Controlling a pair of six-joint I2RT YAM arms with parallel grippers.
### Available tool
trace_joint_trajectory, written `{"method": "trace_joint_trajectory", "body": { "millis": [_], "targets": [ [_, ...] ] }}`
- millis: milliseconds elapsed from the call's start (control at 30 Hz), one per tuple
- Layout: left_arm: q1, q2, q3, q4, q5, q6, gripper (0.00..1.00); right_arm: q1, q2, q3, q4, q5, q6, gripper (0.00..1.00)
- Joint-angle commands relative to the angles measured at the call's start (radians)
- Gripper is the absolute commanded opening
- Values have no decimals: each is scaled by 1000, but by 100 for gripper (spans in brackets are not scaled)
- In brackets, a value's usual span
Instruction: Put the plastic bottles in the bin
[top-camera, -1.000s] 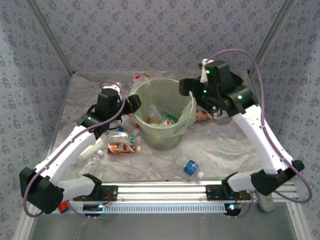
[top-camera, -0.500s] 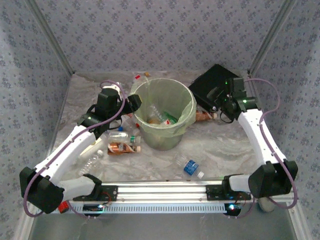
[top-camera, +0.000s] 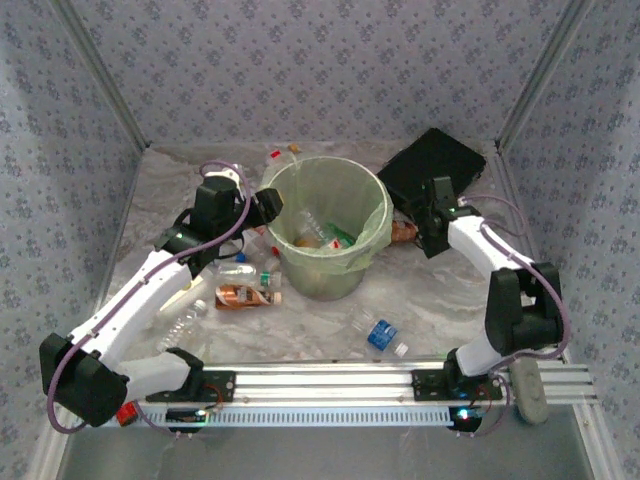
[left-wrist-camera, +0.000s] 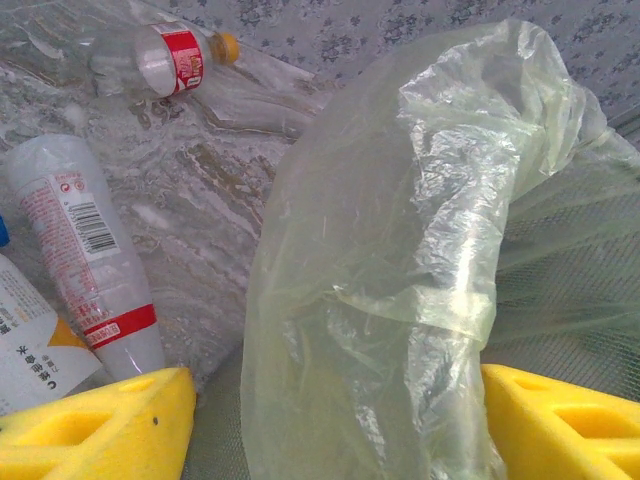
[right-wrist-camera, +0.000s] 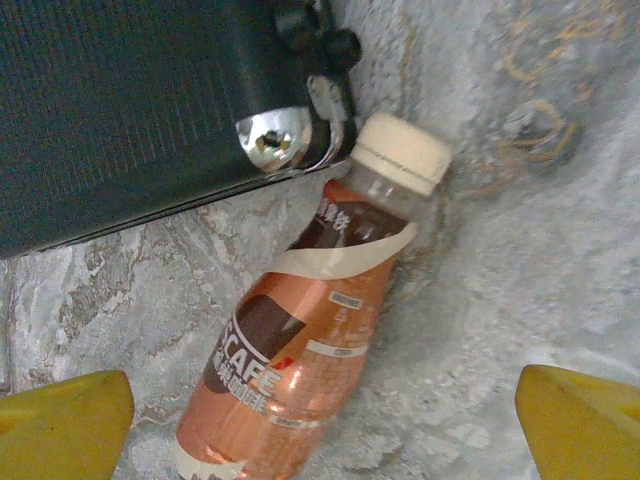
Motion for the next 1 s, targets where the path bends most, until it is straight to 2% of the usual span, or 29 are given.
{"method": "trace_joint_trajectory", "body": {
  "millis": [0, 533, 733, 967],
  "targets": [
    [-1, 30, 1, -27, -19, 3, 73, 20, 59, 26, 40, 33, 49, 100],
    [-1, 38, 2, -29, -27, 4, 73, 25, 239, 74, 100, 5, 67, 98],
    [-1, 40, 3, -29, -22, 2, 73, 21, 277, 77, 117, -23, 66, 91],
    [-1, 36, 6, -33, -19, 1, 73, 17, 277, 59, 133, -41, 57, 79]
  ]
}}
